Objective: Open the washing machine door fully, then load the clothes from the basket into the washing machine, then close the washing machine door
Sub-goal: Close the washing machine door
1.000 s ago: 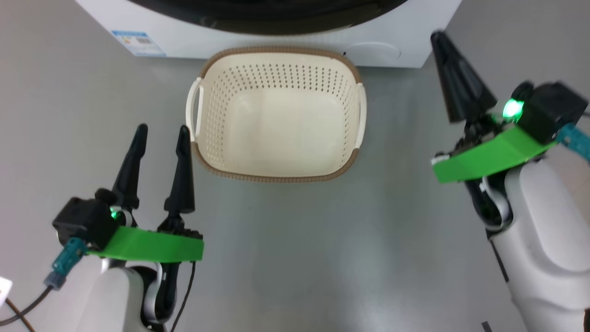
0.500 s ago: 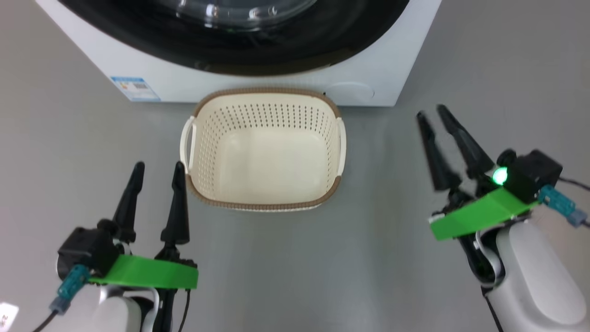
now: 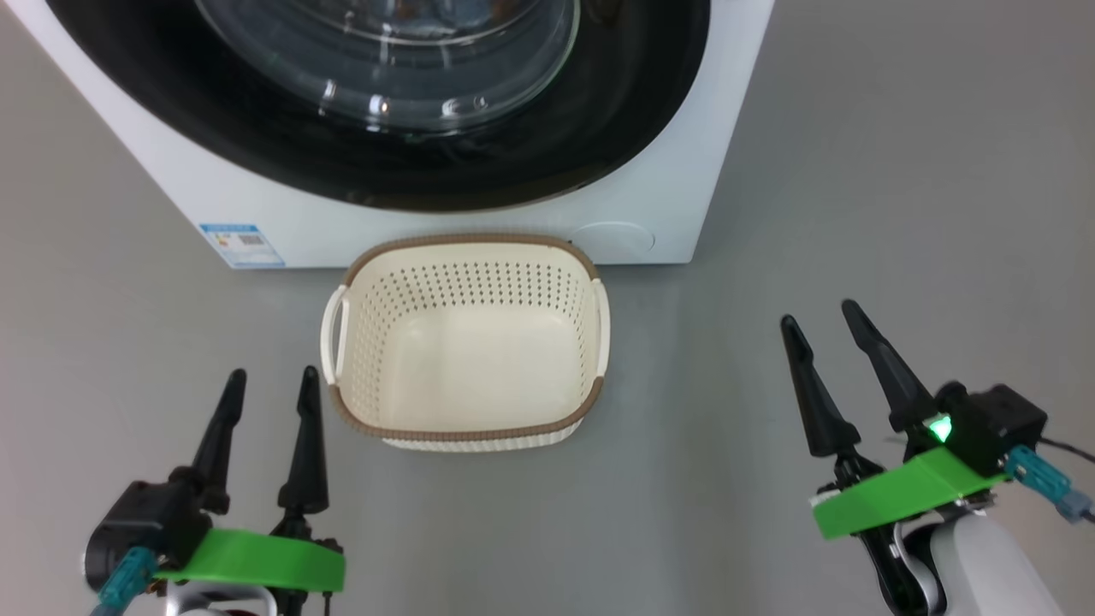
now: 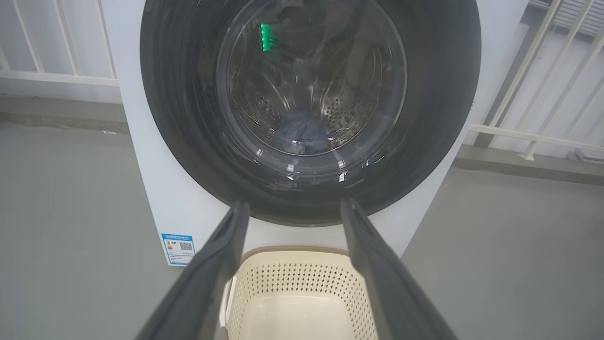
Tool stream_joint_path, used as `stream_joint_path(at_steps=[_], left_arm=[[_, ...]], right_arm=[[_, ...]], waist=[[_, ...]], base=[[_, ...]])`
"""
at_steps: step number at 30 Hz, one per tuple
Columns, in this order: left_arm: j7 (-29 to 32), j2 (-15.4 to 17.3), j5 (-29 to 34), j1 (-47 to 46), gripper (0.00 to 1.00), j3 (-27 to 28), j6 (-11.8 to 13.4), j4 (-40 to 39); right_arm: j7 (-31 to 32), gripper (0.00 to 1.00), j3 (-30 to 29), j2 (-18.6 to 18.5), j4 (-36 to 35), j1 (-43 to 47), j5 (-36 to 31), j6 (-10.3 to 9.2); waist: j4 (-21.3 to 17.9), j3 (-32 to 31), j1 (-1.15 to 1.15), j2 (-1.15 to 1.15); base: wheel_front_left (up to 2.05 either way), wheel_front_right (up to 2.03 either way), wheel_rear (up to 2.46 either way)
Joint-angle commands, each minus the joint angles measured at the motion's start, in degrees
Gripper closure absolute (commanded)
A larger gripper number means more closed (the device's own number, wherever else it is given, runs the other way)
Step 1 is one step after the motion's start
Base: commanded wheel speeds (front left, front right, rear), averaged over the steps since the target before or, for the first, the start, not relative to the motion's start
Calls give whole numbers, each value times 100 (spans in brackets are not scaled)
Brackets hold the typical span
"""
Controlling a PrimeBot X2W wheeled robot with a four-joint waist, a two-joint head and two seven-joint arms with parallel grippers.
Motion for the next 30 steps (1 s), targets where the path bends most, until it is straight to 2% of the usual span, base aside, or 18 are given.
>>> stream_joint_path(at_steps=[1, 17, 30], left_arm=[[-36, 103, 77, 28, 0, 253, -15, -145], [-36, 103, 113, 774, 0, 475, -15, -135], [-36, 103, 76, 1035, 0, 345, -15, -68]], right_arm=[[15, 0, 34, 59, -202, 147, -85, -33], [15, 0, -476, 351, -322, 1260, -248, -33], [15, 0, -627, 462, -372, 1447, -334, -33]], waist=[[-124, -163, 0, 0], [-235, -984, 0, 0], [-176, -1180, 0, 0]], base=[[0, 0, 0], [0, 0, 0], [0, 0, 0]])
